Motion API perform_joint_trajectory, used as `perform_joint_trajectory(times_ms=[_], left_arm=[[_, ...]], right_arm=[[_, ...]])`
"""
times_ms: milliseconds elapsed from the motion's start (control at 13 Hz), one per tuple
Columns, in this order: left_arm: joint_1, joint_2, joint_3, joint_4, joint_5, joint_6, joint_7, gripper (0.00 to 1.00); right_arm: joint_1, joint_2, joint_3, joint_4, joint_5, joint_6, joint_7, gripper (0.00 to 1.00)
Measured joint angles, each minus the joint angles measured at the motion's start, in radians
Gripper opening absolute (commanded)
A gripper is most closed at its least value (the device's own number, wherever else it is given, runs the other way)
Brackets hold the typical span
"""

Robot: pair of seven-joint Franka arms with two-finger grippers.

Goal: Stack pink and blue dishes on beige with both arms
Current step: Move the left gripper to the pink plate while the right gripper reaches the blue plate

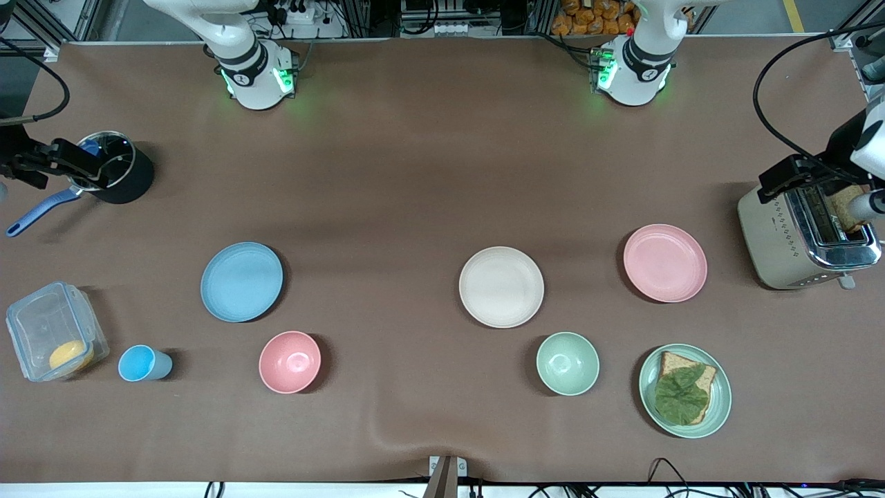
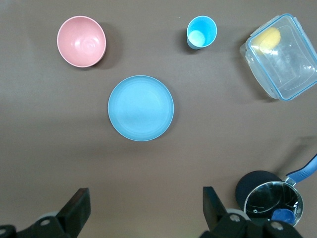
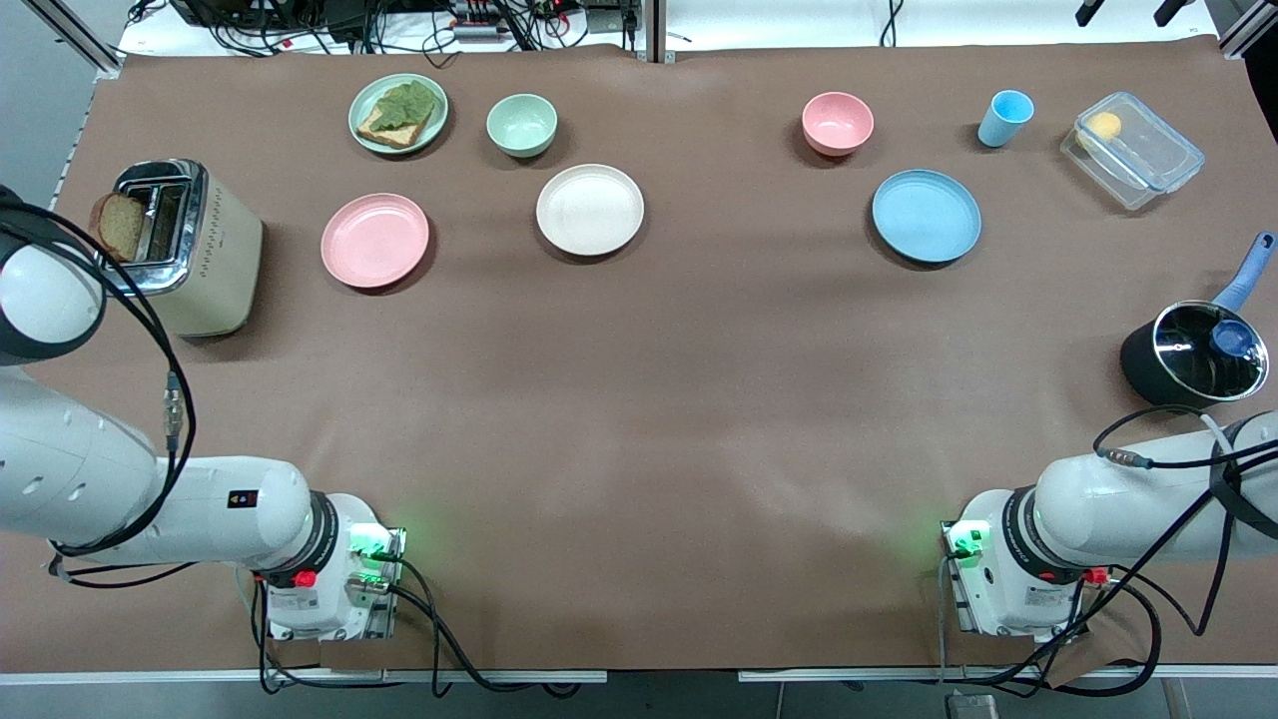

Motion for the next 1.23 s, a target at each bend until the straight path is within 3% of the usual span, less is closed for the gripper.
perform_joint_trajectory(times_ms=[462, 692, 1000, 1231], left_arm=[[0.005, 0.002, 0.008, -0.004, 0.000, -0.022, 0.003, 1.00], [0.047, 0.042, 0.017, -0.061, 0.000, -0.008, 0.003, 1.00], [0.143, 0.066, 0.019, -0.337, 0.000, 0.292, 0.019, 1.00], [0.145, 0.076, 0.017, -0.614, 0.000, 0.639, 0.019, 1.00]], right_arm=[[0.000, 0.000, -0.001, 0.000, 0.000, 0.000, 0.000, 1.00], [0.000, 0.000, -0.001, 0.000, 0.000, 0.000, 0.000, 1.00], [0.007, 0.006, 0.004, -0.002, 0.001, 0.000, 0.000, 1.00], [0.014, 0.060, 0.004, -0.014, 0.002, 0.008, -0.001, 1.00]])
